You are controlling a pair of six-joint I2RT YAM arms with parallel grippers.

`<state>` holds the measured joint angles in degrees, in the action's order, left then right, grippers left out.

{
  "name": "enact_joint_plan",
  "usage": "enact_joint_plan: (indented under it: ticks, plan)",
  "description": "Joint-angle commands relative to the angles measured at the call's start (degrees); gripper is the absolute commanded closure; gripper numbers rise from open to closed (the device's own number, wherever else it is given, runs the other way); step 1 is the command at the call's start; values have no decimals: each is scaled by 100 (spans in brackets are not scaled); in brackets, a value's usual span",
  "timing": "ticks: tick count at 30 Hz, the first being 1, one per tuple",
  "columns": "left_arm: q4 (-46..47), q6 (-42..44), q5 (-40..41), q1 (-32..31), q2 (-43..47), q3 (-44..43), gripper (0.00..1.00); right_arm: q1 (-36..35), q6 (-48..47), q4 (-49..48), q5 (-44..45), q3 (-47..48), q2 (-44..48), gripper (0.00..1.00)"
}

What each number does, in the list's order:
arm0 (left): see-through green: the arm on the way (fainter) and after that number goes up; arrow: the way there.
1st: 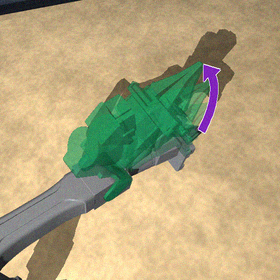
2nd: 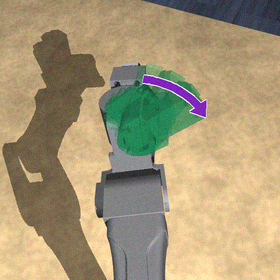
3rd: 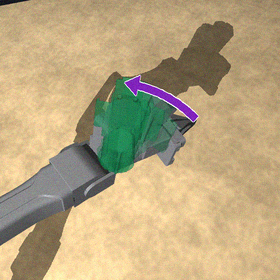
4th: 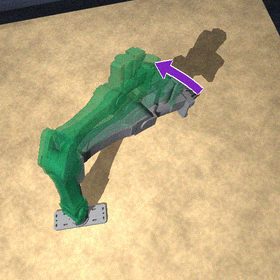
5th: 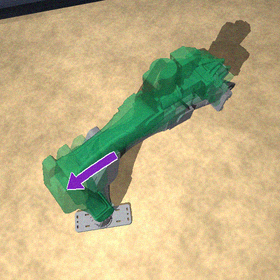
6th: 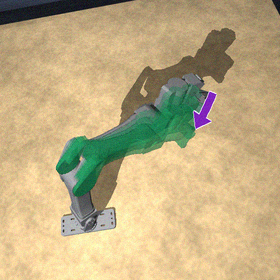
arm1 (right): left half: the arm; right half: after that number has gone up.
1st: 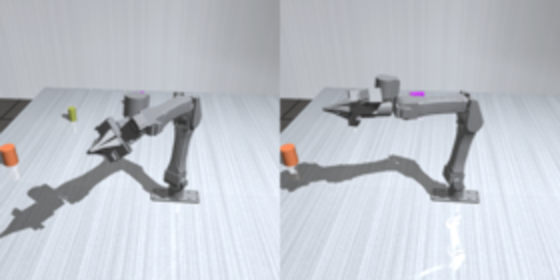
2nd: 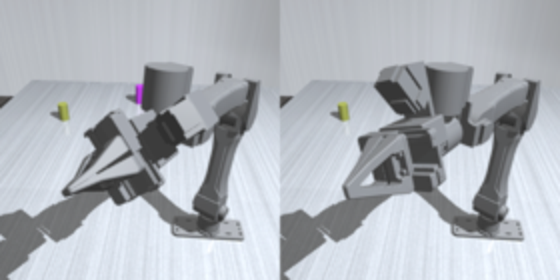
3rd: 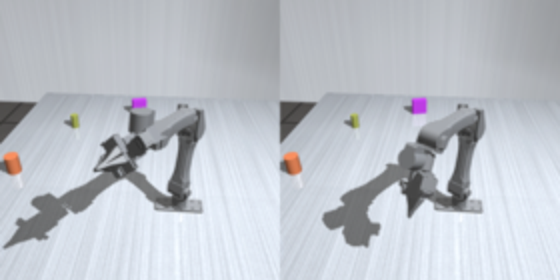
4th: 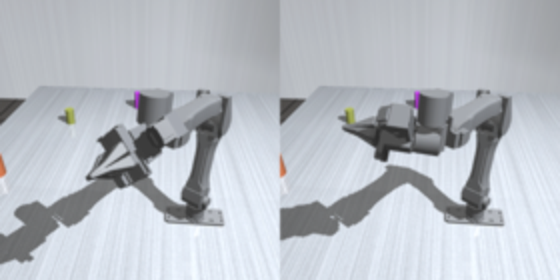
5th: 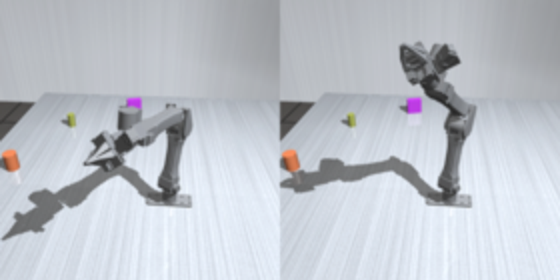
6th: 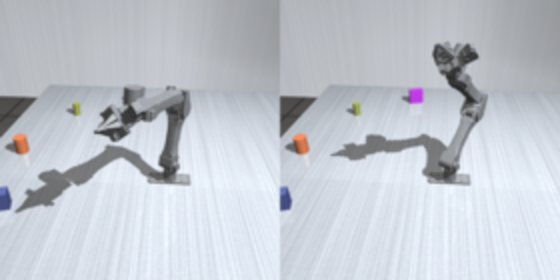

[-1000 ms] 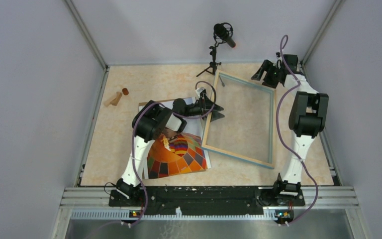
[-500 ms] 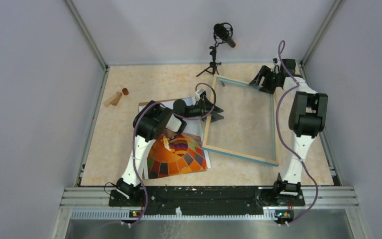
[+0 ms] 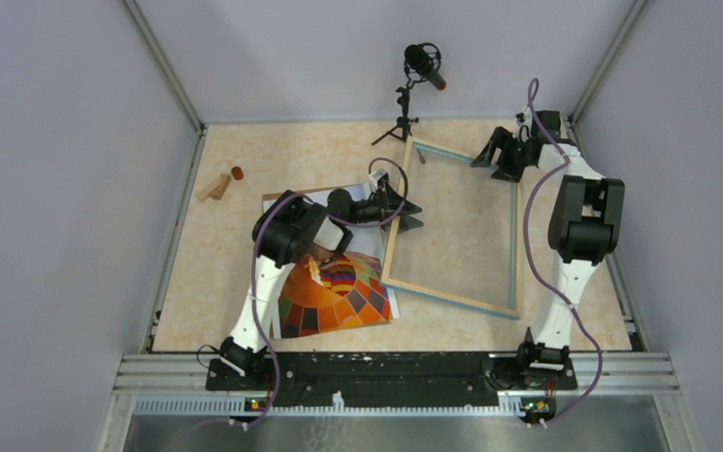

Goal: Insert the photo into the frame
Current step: Adjust the photo frame item on the photo frame, then place the photo frame at the center of the board.

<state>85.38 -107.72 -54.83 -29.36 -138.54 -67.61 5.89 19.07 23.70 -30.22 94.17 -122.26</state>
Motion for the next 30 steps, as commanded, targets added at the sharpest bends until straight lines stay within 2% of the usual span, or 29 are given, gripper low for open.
enact_joint_plan:
  ticks: [1, 5, 9, 12, 15, 20, 23, 28, 30]
  plan:
    - [709, 207, 67, 41, 123, 140, 37, -64, -98, 375, 366, 177, 787, 23]
    - [-239, 802, -24, 45, 348, 289, 26, -53, -105, 468, 666, 79, 1374, 21]
    - [-2631, 2316, 40, 43, 935, 330, 14, -23, -92, 459, 790, -376, 1973, 20]
    - [-4925, 3680, 422, 32, 1418, 88, 4, -18, -74, 401, 732, -840, 2421, 20]
    - [-7153, 4936, 1185, -56, 1747, -484, 2, -18, -87, 340, 682, -1294, 2754, 20]
    - [-9466, 5542, 2307, -416, 1689, -1603, 2, -18, -131, 349, 712, -1924, 3219, 20]
    - [-10392, 5819, 3046, -882, 1536, -2315, 2, -17, -98, 373, 719, -2225, 3490, 20]
    - [-11657, 6439, 4964, -1650, 1225, -3514, 2, -13, -149, 665, 1073, -2531, 3956, 19]
    - [-12292, 6590, 5323, -1734, 906, -4078, 2, 3, -178, 768, 1205, -2662, 4178, 19]
